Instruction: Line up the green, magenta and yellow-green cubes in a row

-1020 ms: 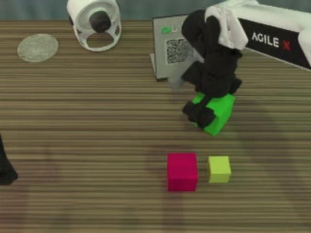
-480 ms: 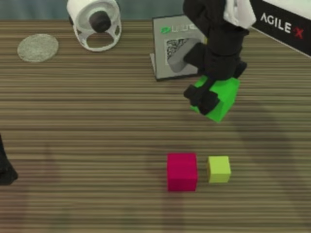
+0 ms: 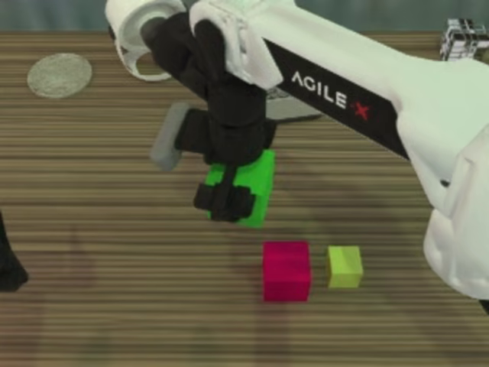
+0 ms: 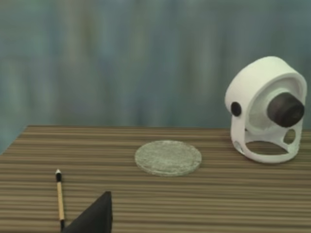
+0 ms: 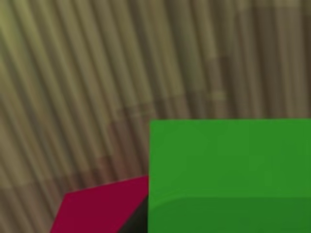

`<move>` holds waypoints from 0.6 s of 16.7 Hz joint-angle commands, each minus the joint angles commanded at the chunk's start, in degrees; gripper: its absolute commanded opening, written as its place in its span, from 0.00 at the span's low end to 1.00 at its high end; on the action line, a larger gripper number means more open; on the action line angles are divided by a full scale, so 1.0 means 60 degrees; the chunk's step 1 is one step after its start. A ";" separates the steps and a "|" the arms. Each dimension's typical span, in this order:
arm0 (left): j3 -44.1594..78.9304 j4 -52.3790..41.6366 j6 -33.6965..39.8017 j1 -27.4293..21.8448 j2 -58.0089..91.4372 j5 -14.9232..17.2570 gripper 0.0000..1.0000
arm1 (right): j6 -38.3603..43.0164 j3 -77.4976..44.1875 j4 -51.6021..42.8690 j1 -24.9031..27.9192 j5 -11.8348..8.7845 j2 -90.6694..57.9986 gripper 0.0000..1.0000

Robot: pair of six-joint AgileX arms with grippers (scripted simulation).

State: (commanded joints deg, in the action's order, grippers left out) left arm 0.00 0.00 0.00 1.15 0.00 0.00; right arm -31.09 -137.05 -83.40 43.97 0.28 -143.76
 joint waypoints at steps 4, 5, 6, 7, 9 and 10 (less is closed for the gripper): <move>0.0000 0.0000 0.0000 0.0000 0.0000 0.0000 1.00 | -0.0511 -0.1504 -0.0830 0.1567 0.0035 -0.0623 0.00; 0.0000 0.0000 0.0000 0.0000 0.0000 0.0000 1.00 | -0.0566 -0.1643 -0.0913 0.1706 0.0041 -0.0676 0.00; 0.0000 0.0000 0.0000 0.0000 0.0000 0.0000 1.00 | -0.0581 -0.1682 -0.0936 0.1745 0.0043 -0.0690 0.00; 0.0000 0.0000 0.0000 0.0000 0.0000 0.0000 1.00 | -0.0581 -0.1682 -0.0936 0.1745 0.0043 -0.0690 0.00; 0.0000 0.0000 0.0000 0.0000 0.0000 0.0000 1.00 | -0.0547 -0.1662 -0.0915 0.1720 0.0032 -0.0653 0.00; 0.0000 0.0000 0.0000 0.0000 0.0000 0.0000 1.00 | -0.0545 -0.1632 -0.0885 0.1718 0.0032 -0.0643 0.00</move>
State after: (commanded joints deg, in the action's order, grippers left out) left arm 0.00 0.00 0.00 1.15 0.00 0.00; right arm -34.36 -146.84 -88.71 54.28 0.47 -147.62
